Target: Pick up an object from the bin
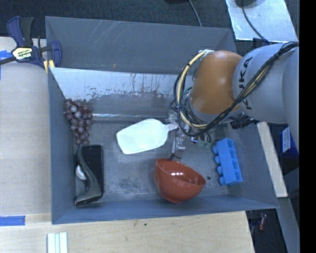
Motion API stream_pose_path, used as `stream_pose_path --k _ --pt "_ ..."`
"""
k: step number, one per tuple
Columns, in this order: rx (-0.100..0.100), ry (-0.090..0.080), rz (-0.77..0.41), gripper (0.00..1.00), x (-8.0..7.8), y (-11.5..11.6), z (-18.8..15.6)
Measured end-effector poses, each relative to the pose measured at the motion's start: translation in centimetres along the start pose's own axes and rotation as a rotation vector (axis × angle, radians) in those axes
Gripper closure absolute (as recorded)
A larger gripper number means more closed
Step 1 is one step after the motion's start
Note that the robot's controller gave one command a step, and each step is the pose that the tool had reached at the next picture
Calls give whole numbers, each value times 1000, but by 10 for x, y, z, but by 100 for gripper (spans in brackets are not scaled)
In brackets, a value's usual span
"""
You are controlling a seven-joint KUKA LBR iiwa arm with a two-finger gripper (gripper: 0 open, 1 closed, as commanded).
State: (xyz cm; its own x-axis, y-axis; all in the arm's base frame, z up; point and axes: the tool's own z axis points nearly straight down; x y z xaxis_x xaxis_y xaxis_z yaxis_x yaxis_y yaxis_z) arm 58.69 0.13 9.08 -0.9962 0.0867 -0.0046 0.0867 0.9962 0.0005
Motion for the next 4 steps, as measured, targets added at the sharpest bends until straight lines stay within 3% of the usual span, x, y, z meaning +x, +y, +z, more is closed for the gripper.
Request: stream_pose_path --k 1,2,3,4 --pt "1 -1 -17 0 0 4 1" --pt "3 -7 -356 0 -27 -36 21" --pt "1 -9 -356 100 -27 -33 19" --pt "1 -8 -356 100 -27 -33 19"
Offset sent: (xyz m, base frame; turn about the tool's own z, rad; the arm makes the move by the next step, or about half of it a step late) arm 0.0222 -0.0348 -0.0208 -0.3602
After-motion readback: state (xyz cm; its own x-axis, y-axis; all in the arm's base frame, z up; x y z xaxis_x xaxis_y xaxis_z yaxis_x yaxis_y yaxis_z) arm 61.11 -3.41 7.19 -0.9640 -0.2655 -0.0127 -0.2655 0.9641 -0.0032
